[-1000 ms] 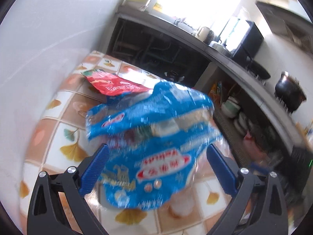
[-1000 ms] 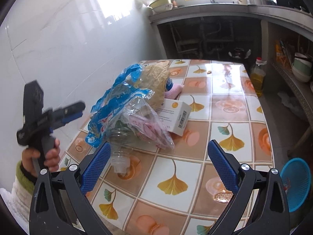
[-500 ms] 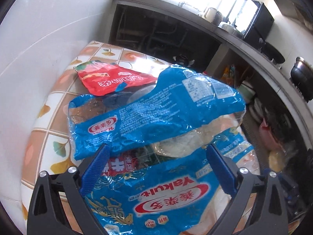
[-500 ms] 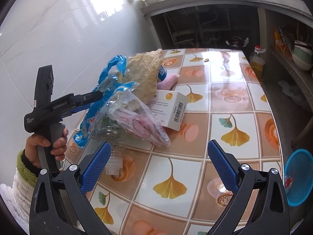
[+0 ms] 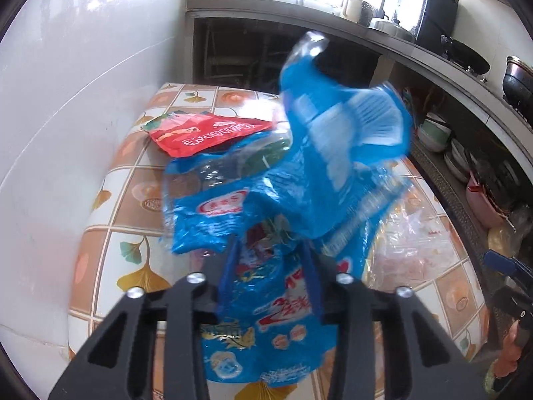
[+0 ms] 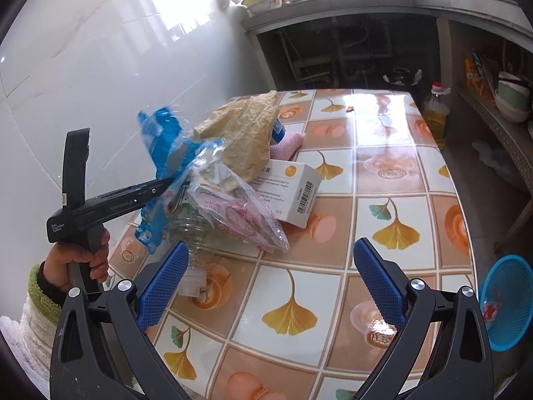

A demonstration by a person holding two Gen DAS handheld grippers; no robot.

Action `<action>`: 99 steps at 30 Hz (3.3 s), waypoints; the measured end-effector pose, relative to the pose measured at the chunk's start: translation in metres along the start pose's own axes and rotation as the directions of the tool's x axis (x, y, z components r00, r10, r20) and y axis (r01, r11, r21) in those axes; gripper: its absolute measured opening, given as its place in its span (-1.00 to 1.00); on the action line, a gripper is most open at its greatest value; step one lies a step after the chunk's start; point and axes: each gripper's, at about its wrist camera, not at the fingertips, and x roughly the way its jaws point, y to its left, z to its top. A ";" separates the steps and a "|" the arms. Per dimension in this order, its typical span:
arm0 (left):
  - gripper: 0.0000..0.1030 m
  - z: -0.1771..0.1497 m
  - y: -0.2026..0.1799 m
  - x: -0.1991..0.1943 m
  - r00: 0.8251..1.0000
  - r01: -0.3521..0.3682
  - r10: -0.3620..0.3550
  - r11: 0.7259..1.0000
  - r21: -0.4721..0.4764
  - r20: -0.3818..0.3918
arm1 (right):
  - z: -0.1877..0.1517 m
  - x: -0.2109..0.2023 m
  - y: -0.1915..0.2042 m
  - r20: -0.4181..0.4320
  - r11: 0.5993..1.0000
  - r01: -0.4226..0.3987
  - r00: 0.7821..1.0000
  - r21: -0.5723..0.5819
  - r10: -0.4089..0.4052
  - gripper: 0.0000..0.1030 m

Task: Collect trash
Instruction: 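Grasp the blue Yakult plastic bag with the left tool, then lift the blue bag with the left tool while the right tool grasps a small clear zip bag, then carry the blue bag and small zip bag over the blue wastebasket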

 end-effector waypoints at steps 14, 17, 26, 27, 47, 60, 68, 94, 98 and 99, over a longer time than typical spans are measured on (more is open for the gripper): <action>-0.89 -0.018 0.025 -0.053 0.993 0.000 0.011 0.995 -0.095 0.118 | 0.000 -0.013 0.008 0.034 1.000 -0.003 0.999 -0.013 0.003 0.84; -0.92 -0.021 0.028 -0.066 0.988 -0.004 0.022 0.993 -0.114 0.156 | 0.002 -0.013 0.012 0.038 1.000 -0.014 0.999 -0.021 0.014 0.81; -0.92 -0.029 0.031 -0.076 0.983 -0.003 0.028 0.990 -0.139 0.180 | 0.007 0.010 0.039 0.017 0.988 -0.083 0.996 -0.134 0.086 0.72; -0.92 -0.029 0.030 -0.074 0.984 0.001 0.024 0.990 -0.139 0.176 | 0.008 0.016 0.042 0.007 0.983 -0.088 0.996 -0.159 0.090 0.72; -0.92 -0.030 0.028 -0.063 0.988 0.037 -0.016 0.991 -0.129 0.153 | 0.017 0.081 0.044 -0.133 0.957 -0.130 0.986 -0.260 0.098 -0.60; -0.92 -0.032 0.024 -0.066 0.986 0.016 0.004 0.992 -0.121 0.164 | -0.010 0.042 0.040 -0.135 0.942 -0.164 0.982 -0.294 0.128 -0.99; -0.92 -0.032 0.020 -0.071 0.984 0.014 0.007 0.993 -0.116 0.179 | -0.020 0.015 0.024 -0.092 0.964 -0.141 0.988 -0.224 0.123 -0.99; -0.92 -0.017 -0.034 -0.131 0.962 0.012 -0.011 1.000 -0.001 0.274 | -0.031 -0.068 -0.020 0.115 0.981 -0.171 0.977 -0.087 0.180 -0.99; -0.92 -0.009 -0.063 -0.129 0.961 0.042 -0.055 0.998 0.055 0.272 | -0.039 -0.089 -0.039 0.157 0.987 -0.150 0.975 -0.052 0.157 -0.99; -0.92 -0.007 -0.070 -0.127 0.961 0.053 -0.070 0.996 0.071 0.269 | -0.042 -0.095 -0.045 0.167 0.989 -0.143 0.975 -0.040 0.148 -0.99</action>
